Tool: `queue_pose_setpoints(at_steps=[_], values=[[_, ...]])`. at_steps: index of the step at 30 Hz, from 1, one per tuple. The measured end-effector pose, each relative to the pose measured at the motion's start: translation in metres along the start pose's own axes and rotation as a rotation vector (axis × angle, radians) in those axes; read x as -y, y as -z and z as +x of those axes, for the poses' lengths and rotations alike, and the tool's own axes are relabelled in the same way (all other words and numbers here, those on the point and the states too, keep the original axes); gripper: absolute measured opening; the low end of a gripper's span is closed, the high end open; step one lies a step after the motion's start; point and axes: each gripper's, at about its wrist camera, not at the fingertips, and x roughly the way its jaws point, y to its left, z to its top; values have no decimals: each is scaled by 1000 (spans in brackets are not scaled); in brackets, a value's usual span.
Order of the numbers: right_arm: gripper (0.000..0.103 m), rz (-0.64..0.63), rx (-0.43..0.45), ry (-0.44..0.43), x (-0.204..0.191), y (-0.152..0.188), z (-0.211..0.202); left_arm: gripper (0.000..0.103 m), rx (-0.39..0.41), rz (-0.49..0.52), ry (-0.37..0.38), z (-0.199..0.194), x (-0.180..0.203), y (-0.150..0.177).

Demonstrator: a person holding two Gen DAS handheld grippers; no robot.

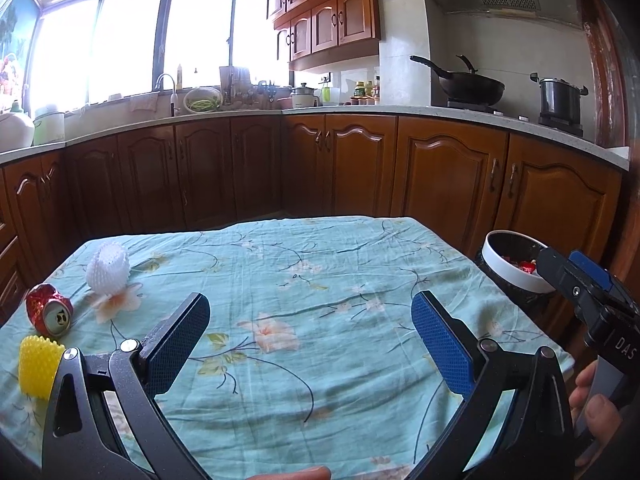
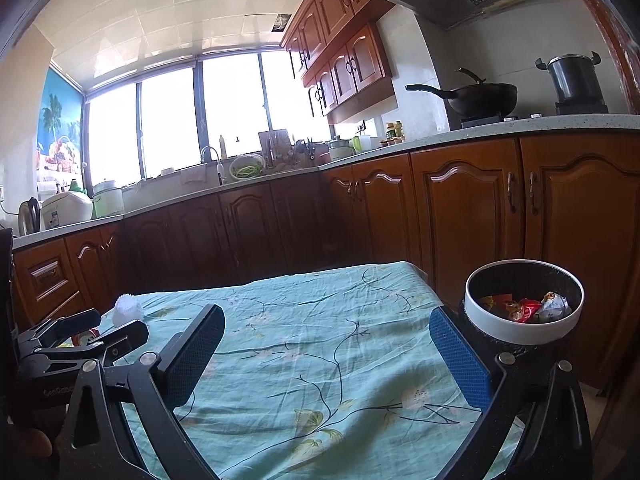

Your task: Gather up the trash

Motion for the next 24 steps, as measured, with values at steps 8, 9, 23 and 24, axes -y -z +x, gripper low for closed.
queue_pose_setpoints(at_steps=[8,9,23,24], values=[[103,-4,1,-4,0,0,-1,103,6,-1,-3,-4,3,1],[103,-2,0,-5,0,0,-1,103,7,-1,-3,-4,3,1],[103,-3,-3,-5,0,0,-1,103,5,4,-2,-2,4,0],[103,-3,-3,-5,0,0,-1,103,4,5,-1,-2,5,0]])
